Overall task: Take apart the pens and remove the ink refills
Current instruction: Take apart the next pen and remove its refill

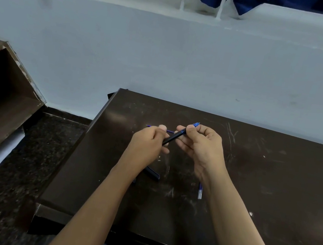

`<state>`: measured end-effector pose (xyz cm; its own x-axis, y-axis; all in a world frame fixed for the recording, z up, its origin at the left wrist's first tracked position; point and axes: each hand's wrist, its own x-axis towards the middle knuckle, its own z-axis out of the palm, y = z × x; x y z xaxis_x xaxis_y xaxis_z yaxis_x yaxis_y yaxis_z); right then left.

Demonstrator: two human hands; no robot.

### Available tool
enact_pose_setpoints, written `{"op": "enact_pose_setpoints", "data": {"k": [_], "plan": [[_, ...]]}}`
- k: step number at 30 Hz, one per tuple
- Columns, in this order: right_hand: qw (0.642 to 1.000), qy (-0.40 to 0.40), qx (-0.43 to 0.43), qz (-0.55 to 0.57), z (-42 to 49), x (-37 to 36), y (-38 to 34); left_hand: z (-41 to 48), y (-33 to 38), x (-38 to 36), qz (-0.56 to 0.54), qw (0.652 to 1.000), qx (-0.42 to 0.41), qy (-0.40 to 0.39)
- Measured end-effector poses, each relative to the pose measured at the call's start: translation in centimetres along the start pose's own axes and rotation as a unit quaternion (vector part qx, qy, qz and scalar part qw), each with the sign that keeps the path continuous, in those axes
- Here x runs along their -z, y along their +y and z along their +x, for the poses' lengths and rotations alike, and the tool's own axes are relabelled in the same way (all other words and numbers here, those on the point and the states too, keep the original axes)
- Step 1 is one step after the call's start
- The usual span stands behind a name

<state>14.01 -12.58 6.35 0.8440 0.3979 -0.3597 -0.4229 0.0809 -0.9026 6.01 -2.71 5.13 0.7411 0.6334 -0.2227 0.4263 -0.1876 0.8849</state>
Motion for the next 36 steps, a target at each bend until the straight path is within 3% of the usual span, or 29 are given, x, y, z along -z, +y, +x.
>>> {"op": "enact_pose_setpoints", "data": {"k": [4,9,16,22,27,33,36], "plan": [[1.000,0.000,0.003,-0.014,0.0,0.0,0.4,-0.2,0.1,0.4,0.007,0.996,0.034,-0.077],[0.999,-0.009,-0.002,-0.040,0.2,0.3,0.5,0.0,-0.5,1.0,0.023,0.999,-0.022,-0.038],[0.998,-0.029,0.010,-0.063,0.0,0.2,0.7,-0.1,-0.8,1.6,0.003,0.995,0.006,-0.095],[0.997,-0.021,0.011,-0.080,0.1,-0.1,1.0,0.2,-1.3,1.9,0.012,0.998,-0.040,-0.045],[0.996,-0.031,0.017,-0.081,-0.1,-0.5,1.4,0.0,-1.0,1.8,0.002,0.994,0.003,-0.106],[0.995,-0.035,0.016,-0.087,0.0,-0.6,1.6,0.1,-1.4,2.1,0.037,0.997,-0.049,-0.042],[0.995,-0.039,0.021,-0.087,-0.1,-0.7,1.7,0.1,-1.3,2.1,0.019,0.997,-0.018,-0.074]]}}
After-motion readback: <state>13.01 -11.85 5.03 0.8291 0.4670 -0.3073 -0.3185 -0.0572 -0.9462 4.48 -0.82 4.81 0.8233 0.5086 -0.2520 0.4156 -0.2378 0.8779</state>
